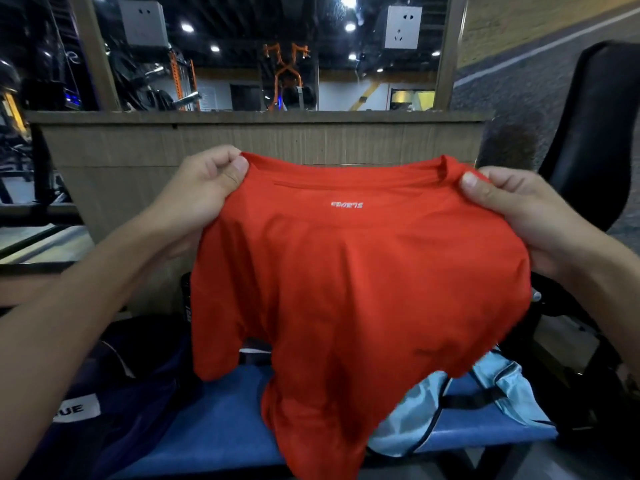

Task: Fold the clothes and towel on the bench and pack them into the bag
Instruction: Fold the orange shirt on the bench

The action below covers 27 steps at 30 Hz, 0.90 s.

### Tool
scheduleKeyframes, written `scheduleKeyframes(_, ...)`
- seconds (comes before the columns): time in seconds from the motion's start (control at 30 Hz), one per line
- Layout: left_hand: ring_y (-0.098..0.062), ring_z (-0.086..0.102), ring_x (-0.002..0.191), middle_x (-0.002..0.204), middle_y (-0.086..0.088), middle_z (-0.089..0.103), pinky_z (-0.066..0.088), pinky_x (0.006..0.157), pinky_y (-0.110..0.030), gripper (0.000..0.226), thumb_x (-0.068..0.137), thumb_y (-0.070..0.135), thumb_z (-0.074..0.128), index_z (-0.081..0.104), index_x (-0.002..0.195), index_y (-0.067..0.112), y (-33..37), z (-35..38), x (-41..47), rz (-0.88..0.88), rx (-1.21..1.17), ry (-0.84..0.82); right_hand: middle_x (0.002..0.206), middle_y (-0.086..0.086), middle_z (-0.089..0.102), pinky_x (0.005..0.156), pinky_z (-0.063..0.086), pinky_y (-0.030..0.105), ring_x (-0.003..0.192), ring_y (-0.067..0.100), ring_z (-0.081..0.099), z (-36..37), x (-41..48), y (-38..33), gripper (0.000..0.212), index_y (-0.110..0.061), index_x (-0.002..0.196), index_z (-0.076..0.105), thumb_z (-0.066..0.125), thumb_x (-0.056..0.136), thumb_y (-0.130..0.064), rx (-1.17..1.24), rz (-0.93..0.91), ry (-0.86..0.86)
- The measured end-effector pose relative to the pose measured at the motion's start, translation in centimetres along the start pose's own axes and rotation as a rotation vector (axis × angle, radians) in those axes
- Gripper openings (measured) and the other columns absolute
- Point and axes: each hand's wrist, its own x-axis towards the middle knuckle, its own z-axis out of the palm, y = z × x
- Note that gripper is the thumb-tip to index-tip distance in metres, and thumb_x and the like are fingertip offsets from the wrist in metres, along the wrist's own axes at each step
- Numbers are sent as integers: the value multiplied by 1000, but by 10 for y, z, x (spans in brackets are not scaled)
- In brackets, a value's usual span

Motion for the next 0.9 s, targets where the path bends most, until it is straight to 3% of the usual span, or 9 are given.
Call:
scheduleKeyframes(0.1, -12, 42, 69, 77, -6, 48, 33, 63, -30, 24, 104, 21, 47, 56, 85, 9, -7, -2, 3, 54, 263, -84, 73, 6, 60, 54, 47, 19, 62, 12, 52, 2, -1, 10, 34, -12, 81, 61, 76, 72, -41, -26, 49, 7)
scheduleKeyframes(0.2, -7, 45, 70, 78, -4, 53, 35, 66, -29, 21, 105, 17, 46, 58, 90, 8, -17, -1, -3, 46, 397, -127, 69, 5, 54, 51, 41, 18, 57, 8, 48, -3, -3, 19, 35, -17, 71, 57, 80, 70, -43, -26, 57, -7)
scheduleKeyframes(0.3, -1, 58, 68, 77, 9, 69, 45, 67, -19, 8, 100, 24, 56, 64, 99, 21, -20, 3, -10, -31, 338, -134, 67, 5, 54, 50, 42, 20, 55, 9, 49, -4, -5, 23, 40, -18, 67, 55, 84, 66, -46, -6, 72, -43)
scheduleKeyframes(0.37, 4, 66, 70, 77, 13, 75, 49, 66, -10, 27, 82, 37, 71, 66, 102, 21, -19, 2, -14, -129, 285, -174, 65, 3, 56, 49, 43, 19, 53, 8, 50, -4, -6, 22, 45, -18, 68, 55, 86, 60, -49, 1, 56, -15)
scheduleKeyframes(0.43, 2, 69, 72, 80, 10, 76, 52, 65, -11, 38, 68, 38, 76, 69, 96, 15, -19, -3, -16, -179, 267, -224, 65, 2, 59, 49, 44, 17, 52, 6, 52, -5, -7, 16, 41, -15, 71, 57, 84, 60, -44, 0, 42, 31)
scheduleKeyframes(0.57, 2, 49, 48, 52, 8, 61, 39, 45, -13, 24, 79, 23, 77, 61, 70, 8, -19, -6, -14, -147, 279, -159, 65, -1, 65, 50, 49, 15, 53, 5, 57, -8, -7, 5, 25, -14, 73, 65, 74, 63, -35, 20, 59, 41)
scheduleKeyframes(0.7, -8, 59, 62, 69, -3, 71, 47, 56, -20, 20, 84, 25, 70, 72, 76, 7, -19, -3, -16, -139, 139, -125, 62, -2, 62, 47, 45, 14, 50, 4, 53, -11, -10, 5, 22, -16, 68, 61, 73, 65, -34, -7, 71, 36)
scheduleKeyframes(0.8, -10, 61, 71, 81, -7, 71, 51, 63, -20, 45, 83, 51, 67, 74, 90, 7, -19, -9, -20, -106, 46, -242, 61, -2, 54, 47, 41, 15, 49, 4, 47, -21, -17, 2, 24, -16, 68, 51, 68, 72, -31, 44, 78, -13)
scheduleKeyframes(0.9, -18, 57, 70, 81, -13, 66, 49, 62, -25, 72, 75, 70, 68, 68, 92, 0, -14, -17, -17, -106, 19, -327, 60, -2, 53, 46, 42, 14, 48, 3, 47, -30, -21, -1, 27, -17, 69, 47, 65, 76, -35, 41, 110, -37)
